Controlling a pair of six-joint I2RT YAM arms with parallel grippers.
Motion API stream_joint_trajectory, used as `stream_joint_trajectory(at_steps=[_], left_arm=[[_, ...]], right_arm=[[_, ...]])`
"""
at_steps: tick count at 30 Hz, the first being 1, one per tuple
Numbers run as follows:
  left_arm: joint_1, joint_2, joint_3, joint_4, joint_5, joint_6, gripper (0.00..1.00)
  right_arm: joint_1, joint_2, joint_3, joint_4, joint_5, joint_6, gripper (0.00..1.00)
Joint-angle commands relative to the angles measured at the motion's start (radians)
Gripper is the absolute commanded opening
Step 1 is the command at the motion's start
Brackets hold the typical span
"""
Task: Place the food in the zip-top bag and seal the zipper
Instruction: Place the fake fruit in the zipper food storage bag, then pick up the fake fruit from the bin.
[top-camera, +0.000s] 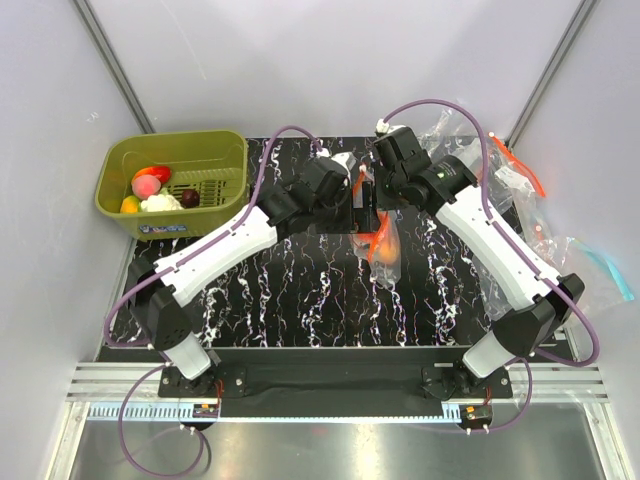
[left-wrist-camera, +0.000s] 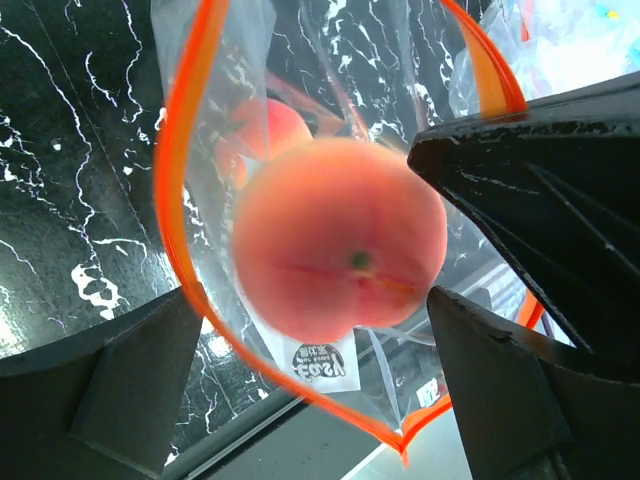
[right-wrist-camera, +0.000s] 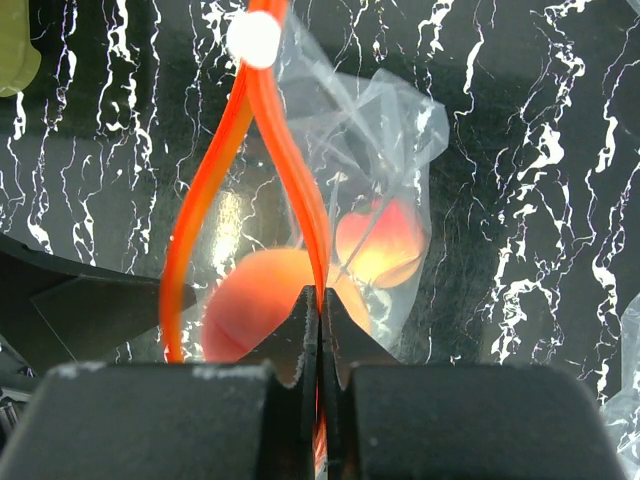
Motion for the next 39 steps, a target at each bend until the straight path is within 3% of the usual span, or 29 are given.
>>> stream_joint_trajectory(at_steps=[1, 9, 13, 19, 23, 31, 39], left_arm=[[-0.019, -0.046, 0.013, 0.07, -0.016, 0.019, 0.99], [-0.013, -0.102, 0.016, 0.04, -0.065, 0.017, 0.99], [0.056, -0.168, 0.001, 0.024, -0.065, 0.014, 0.99], [0.251, -0.234, 0.001, -0.08, -0.14, 0.092, 0.99], [0.505, -0.24, -0.016, -0.132, -0.17, 0.15, 0.99], [0.814, -0.055, 0.12, -0.191, -0.306, 0.246, 0.99], [0.951, 0.203, 0.372, -0.227, -0.378, 0.275, 0.99]], right_arm=[[0.007, -0.033, -0.015, 0.042, -0.014, 0.01, 0.0], [0.002, -0.032, -0.028, 0.051, -0.02, 0.012, 0.0], [0.002, -0.032, -0.033, 0.051, -0.018, 0.012, 0.0], [0.001, -0.038, -0.042, 0.053, -0.017, 0.01, 0.0], [0.001, -0.041, -0.047, 0.053, -0.017, -0.001, 0.0], [-0.001, -0.042, -0.057, 0.068, -0.026, -0.025, 0.0], [0.002, -0.036, -0.087, 0.096, -0.046, -0.028, 0.0]])
